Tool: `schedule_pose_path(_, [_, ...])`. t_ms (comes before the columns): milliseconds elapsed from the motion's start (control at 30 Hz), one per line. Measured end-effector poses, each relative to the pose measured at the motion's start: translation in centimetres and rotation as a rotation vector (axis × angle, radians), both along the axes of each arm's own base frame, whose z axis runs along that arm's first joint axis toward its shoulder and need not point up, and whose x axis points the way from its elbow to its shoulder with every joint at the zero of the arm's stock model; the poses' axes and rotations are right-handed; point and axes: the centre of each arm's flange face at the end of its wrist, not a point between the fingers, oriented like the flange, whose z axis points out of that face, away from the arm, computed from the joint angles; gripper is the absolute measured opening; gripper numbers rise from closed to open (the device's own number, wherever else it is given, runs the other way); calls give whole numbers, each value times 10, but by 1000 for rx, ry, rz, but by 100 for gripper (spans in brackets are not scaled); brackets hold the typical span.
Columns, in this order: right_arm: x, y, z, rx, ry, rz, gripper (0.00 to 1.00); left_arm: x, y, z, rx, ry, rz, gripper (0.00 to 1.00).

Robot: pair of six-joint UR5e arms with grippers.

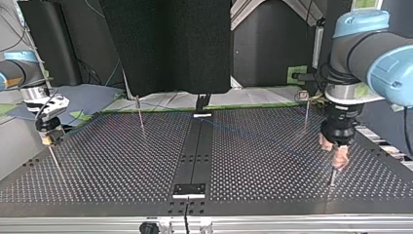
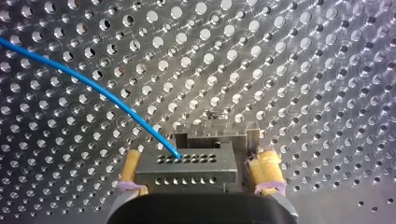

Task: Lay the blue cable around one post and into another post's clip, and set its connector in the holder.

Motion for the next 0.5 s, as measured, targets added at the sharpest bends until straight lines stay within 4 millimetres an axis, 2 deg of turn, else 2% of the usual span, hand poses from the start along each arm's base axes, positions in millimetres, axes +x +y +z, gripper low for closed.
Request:
schedule_pose_path(300, [0, 0, 0, 0, 0, 0, 100, -13, -49, -34, -95, -9, -165, 100])
schedule_pose_path(500, [0, 0, 0, 0, 0, 0, 100, -20, -73, -64, -151, 5, -182, 100])
